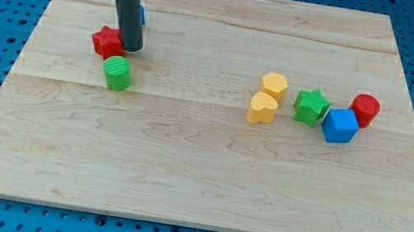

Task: Separate the yellow blocks

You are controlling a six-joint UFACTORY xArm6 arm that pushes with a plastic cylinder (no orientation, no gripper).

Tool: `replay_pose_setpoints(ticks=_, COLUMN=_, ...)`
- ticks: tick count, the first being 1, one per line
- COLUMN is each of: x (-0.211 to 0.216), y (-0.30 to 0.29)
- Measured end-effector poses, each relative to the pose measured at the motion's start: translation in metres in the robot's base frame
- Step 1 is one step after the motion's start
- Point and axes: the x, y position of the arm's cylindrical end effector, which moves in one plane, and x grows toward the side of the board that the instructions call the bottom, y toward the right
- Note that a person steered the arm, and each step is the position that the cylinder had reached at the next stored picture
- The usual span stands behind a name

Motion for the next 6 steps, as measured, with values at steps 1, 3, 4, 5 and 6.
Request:
replay_pose_setpoints(ticks=1, x=-0.001, y=0.096)
replay_pose_setpoints(ticks=3, x=0.03, y=0.247)
replay_pose_setpoints(ticks=4, x=0.087, y=0.195)
replay_pose_setpoints(ticks=5, x=0.066, y=0.159)
replay_pose_setpoints(ticks=6, x=0.072, y=0.174)
